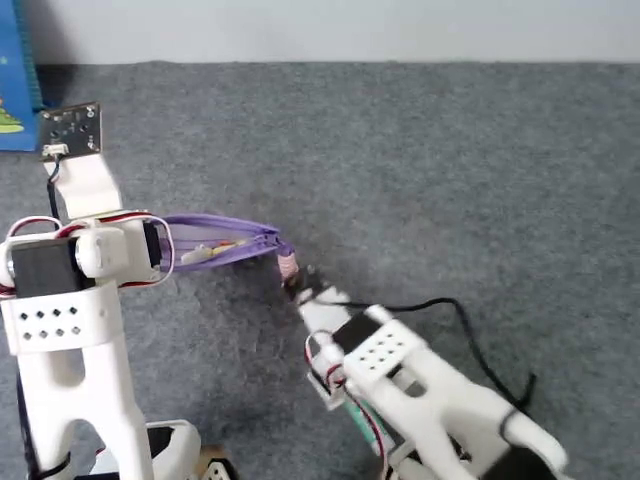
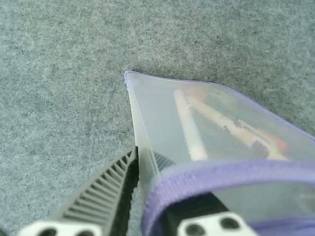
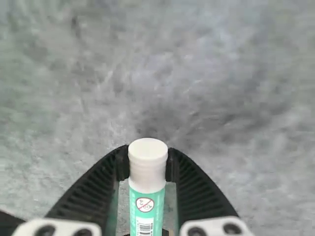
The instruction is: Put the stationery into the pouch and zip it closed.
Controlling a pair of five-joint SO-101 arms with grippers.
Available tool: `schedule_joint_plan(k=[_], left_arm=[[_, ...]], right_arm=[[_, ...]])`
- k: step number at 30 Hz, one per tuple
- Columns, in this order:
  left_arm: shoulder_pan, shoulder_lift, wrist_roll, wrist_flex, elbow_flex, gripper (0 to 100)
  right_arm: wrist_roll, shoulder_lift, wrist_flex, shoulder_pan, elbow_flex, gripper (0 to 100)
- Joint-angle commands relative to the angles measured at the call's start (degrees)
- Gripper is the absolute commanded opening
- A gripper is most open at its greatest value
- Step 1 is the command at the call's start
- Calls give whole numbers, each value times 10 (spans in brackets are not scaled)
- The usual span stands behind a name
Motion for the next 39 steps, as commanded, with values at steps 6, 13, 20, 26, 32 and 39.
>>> schedule_joint_plan(k=[6,13,20,26,32,39], left_arm=[[-1,-3,-4,-14,-3,11],[-1,-3,-4,-14,-3,11],[-2,-2,-4,-14,-3,11],[-2,-2,-4,-14,-3,11],[-2,-2,-4,-14,-3,11],[-3,-2,-4,-14,0,11]], right_arm=[[46,-307,76,12,-148,8],[31,-356,-50,-17,-224,8],[21,-356,-315,-80,-199,8],[24,-350,-595,-91,-111,8],[24,-273,-765,-88,-59,8],[21,-179,-866,-74,-1,8]])
